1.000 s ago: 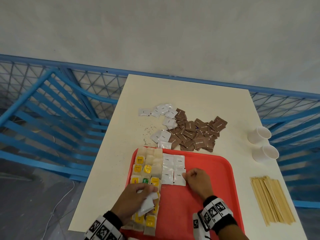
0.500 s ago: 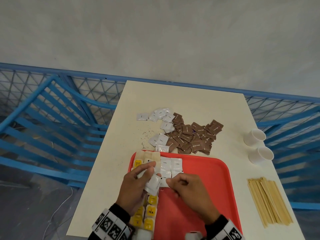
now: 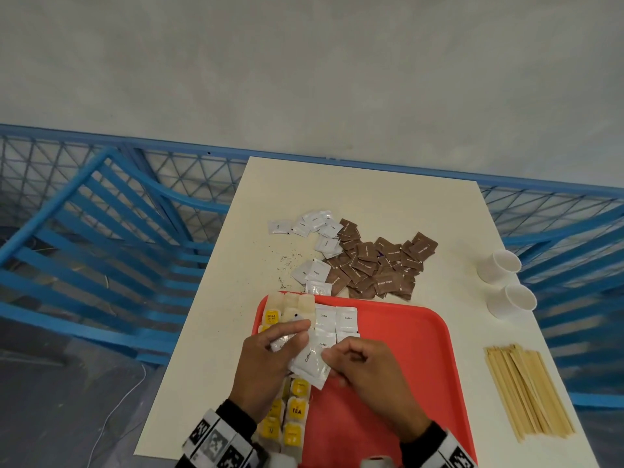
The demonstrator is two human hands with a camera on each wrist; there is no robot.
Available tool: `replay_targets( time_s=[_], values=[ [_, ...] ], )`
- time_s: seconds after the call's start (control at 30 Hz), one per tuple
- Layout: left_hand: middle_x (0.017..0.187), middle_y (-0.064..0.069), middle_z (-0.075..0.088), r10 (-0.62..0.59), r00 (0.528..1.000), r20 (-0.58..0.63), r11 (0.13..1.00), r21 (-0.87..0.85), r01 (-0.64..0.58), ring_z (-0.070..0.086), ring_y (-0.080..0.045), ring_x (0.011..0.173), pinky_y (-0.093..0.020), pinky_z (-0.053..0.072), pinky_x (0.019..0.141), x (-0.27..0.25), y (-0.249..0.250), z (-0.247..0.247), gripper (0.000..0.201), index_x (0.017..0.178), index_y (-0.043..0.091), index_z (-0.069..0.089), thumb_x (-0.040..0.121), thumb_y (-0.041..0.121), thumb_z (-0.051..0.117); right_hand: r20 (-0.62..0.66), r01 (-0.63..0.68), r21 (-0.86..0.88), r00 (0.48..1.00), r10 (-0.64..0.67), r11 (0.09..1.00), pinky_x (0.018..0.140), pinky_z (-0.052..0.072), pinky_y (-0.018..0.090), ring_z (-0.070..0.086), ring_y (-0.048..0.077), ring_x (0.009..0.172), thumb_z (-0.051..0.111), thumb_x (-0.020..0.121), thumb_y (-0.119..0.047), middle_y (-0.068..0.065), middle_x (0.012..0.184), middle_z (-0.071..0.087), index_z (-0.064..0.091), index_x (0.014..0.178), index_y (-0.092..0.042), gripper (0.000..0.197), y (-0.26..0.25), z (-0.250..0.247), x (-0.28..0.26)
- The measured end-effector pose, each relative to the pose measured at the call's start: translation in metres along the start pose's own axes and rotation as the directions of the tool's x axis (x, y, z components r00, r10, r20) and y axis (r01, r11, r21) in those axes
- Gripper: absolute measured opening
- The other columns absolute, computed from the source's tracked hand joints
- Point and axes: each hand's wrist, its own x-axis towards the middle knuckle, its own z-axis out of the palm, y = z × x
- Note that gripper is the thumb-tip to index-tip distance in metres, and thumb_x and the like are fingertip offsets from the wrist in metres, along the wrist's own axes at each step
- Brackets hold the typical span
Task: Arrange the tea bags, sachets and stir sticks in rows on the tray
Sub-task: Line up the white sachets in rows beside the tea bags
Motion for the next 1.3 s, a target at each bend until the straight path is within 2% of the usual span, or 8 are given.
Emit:
replay_targets(
  time_s=[0.17,0.33,0.53,0.67,0.83,0.97,1.13,1.3],
  values=[
    [0.106,-0.007,0.076,-0.110,0.994,0.020,0.989,-0.097,0.112,0.074,-0.027,0.092,-0.044,0.062,0.074,-0.003,0.001,-0.009,0.015,0.098,0.010,0.080,0.086,0.015,0.073,-0.179,-0.067,0.211,0.978,0.106,0.975,0.048,0.039,0.020,0.051,0.012,0.053,0.072,0.087,-0.022,0.008,0.069,0.068,0.072,0.081,-0.005,0.019,0.014,-0.004,0.002],
    [0.082,-0.020,0.069,-0.203,0.964,0.174,0.979,0.021,0.203,0.068,-0.029,0.071,-0.040,0.060,0.068,-0.014,-0.004,0.001,0.027,0.086,-0.004,0.074,0.084,0.023,0.075,-0.154,-0.115,0.261,0.975,0.159,0.958,0.051,0.041,0.021,0.052,0.012,0.057,0.073,0.087,-0.028,0.008,0.071,0.068,0.073,0.083,-0.004,0.025,0.024,0.005,-0.002],
    [0.076,-0.017,0.072,-0.250,0.935,0.250,0.958,0.203,0.202,0.071,-0.032,0.066,-0.037,0.060,0.060,-0.003,0.003,-0.006,0.025,0.080,-0.005,0.073,0.087,0.018,0.074,-0.092,-0.044,0.065,0.994,0.050,0.997,0.054,0.041,0.014,0.052,0.002,0.055,0.076,0.085,-0.018,-0.008,0.062,0.064,0.077,0.084,-0.009,0.009,0.018,-0.008,0.007],
    [0.076,-0.017,0.074,-0.174,0.977,0.123,0.949,0.285,0.133,0.073,-0.032,0.067,-0.037,0.061,0.059,0.004,0.000,-0.019,0.015,0.080,0.002,0.078,0.088,0.015,0.074,-0.191,-0.122,-0.074,0.976,0.106,0.990,0.054,0.040,0.011,0.052,-0.004,0.052,0.074,0.087,-0.015,-0.013,0.055,0.063,0.076,0.079,-0.009,0.009,0.045,-0.018,0.018],
    [0.076,-0.024,0.073,-0.258,0.964,0.068,0.934,0.271,0.231,0.069,-0.034,0.063,-0.042,0.061,0.063,-0.003,-0.016,-0.046,0.015,0.081,0.002,0.079,0.089,0.013,0.073,-0.198,-0.355,-0.202,0.928,0.316,0.913,0.055,0.045,0.018,0.056,0.003,0.056,0.076,0.084,-0.019,-0.009,0.057,0.067,0.073,0.066,-0.015,0.018,0.104,-0.014,0.015],
    [0.073,-0.024,0.072,-0.295,0.953,0.068,0.916,0.304,0.262,0.068,-0.032,0.059,-0.039,0.060,0.061,-0.008,-0.024,-0.050,0.015,0.081,0.002,0.079,0.089,0.013,0.072,-0.206,-0.329,-0.318,0.939,0.274,0.889,0.053,0.044,0.013,0.055,-0.003,0.051,0.077,0.081,-0.018,-0.008,0.057,0.067,0.069,0.057,-0.015,0.026,0.112,-0.003,0.028],
    [0.070,-0.019,0.072,-0.305,0.950,0.065,0.916,0.292,0.274,0.070,-0.028,0.059,-0.036,0.060,0.058,-0.009,-0.025,-0.046,0.015,0.079,0.002,0.079,0.089,0.011,0.073,-0.210,-0.327,-0.370,0.941,0.264,0.869,0.050,0.041,0.016,0.048,0.007,0.049,0.078,0.079,-0.018,0.000,0.053,0.059,0.065,0.061,0.003,0.030,0.120,0.005,0.036],
    [0.077,-0.023,0.072,-0.317,0.945,0.086,0.920,0.270,0.284,0.070,-0.031,0.064,-0.048,0.062,0.066,-0.008,-0.024,-0.046,0.014,0.084,0.004,0.080,0.091,0.012,0.071,-0.277,-0.346,-0.419,0.929,0.245,0.839,0.048,0.039,0.011,0.051,0.003,0.047,0.080,0.079,-0.028,0.000,0.057,0.067,0.065,0.061,-0.004,0.034,0.123,0.007,0.037]
  ],
)
